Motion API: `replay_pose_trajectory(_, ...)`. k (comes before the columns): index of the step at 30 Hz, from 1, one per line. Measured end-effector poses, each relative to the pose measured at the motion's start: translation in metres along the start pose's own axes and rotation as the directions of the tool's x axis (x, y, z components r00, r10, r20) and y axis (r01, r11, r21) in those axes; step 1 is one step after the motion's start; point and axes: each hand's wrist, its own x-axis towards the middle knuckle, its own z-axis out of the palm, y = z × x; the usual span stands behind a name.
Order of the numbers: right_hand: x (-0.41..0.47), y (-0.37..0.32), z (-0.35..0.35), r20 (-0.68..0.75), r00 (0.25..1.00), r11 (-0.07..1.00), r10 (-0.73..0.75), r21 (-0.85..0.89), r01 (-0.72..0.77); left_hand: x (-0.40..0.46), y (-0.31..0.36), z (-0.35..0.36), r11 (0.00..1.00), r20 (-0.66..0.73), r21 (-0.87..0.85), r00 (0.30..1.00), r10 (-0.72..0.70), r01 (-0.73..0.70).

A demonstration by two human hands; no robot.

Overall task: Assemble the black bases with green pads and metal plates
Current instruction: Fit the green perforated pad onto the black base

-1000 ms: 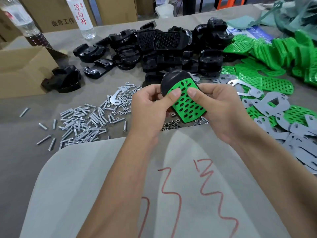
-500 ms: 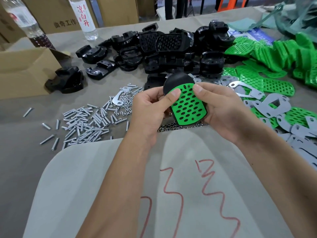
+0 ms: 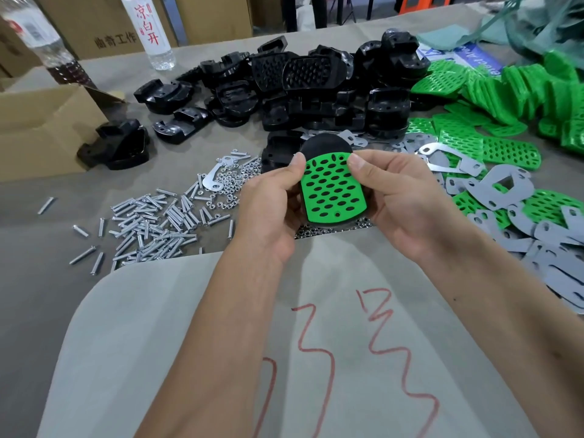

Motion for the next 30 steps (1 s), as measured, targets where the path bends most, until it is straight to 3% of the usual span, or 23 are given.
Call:
replay_pose_trajectory(2, 0.0, 0.001, 0.004, -0.028, 1.0, 1.0, -0.005, 0.0, 0.005, 0.0, 0.001, 0.0, 0.999, -0.004, -0.036, 0.999, -0.037, 0.037)
replay_pose_trajectory(6, 0.003, 0.002, 0.01, -0.088, 0.996, 0.998, 0.018, -0.052, -0.022, -0.001, -0.002, 0.002, 0.998, -0.076, -0.048, 0.996, 0.037, -0.04)
replay_pose_trajectory(11, 0.001, 0.0, 0.008, 0.053, 0.997, 0.998, 0.049, -0.049, -0.047, 0.003, -0.005, 0.002, 0.988, -0.173, -0.009, 0.973, 0.152, -0.156)
replay_pose_trajectory(15, 0.003, 0.005, 0.008, -0.067, 0.998, 1.0, 0.002, -0.022, -0.004, 0.005, -0.006, 0.002, 0.982, -0.139, 0.063, 0.973, 0.184, -0.177)
replay_pose_trajectory(17, 0.005, 0.007, 0.008, -0.126, 0.992, 1.0, -0.002, -0.008, 0.001, 0.005, -0.005, 0.0, 0.983, -0.109, 0.079, 0.978, 0.177, -0.169)
replay_pose_trajectory(23, 0.003, 0.005, 0.009, -0.098, 0.994, 0.998, -0.047, 0.037, 0.051, 0.004, 0.001, -0.001, 0.996, -0.065, 0.015, 0.994, 0.084, -0.084)
replay_pose_trajectory(26, 0.001, 0.006, 0.013, -0.118, 0.99, 0.997, -0.07, 0.028, 0.074, 0.003, 0.001, 0.003, 0.998, -0.089, 0.009, 0.994, 0.056, -0.055)
replay_pose_trajectory(30, 0.0, 0.005, 0.02, -0.116, 0.993, 1.0, -0.016, -0.011, 0.014, 0.004, -0.001, 0.003, 0.993, -0.175, 0.03, 0.978, 0.117, -0.114)
